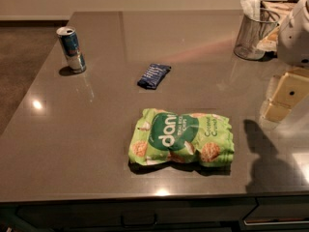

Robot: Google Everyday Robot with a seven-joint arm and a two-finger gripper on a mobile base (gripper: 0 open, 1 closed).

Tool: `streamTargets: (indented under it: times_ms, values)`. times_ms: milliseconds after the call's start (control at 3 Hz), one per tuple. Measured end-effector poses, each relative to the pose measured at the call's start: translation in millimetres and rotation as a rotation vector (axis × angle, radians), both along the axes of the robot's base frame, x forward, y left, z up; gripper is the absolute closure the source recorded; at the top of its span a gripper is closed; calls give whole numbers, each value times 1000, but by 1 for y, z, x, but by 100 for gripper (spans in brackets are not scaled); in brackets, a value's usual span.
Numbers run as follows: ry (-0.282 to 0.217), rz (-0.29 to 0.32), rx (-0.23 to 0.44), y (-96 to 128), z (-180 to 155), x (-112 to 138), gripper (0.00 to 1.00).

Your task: Pick rxbar blueberry

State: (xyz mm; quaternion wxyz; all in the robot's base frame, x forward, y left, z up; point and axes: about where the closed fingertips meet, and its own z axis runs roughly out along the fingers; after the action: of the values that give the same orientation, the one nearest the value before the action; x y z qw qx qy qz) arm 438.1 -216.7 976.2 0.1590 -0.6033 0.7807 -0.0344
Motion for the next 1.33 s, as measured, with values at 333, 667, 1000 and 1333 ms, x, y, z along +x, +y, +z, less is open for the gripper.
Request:
streamTargets:
  times_ms: [333,667,1000,1333]
  values:
    - [0,0,0,0,0,0,0]
    - [-15,46,4,14,3,9,0]
    - [-43,138,0,40,-3,40,0]
    - [-62,241,9,70,-16,77,0]
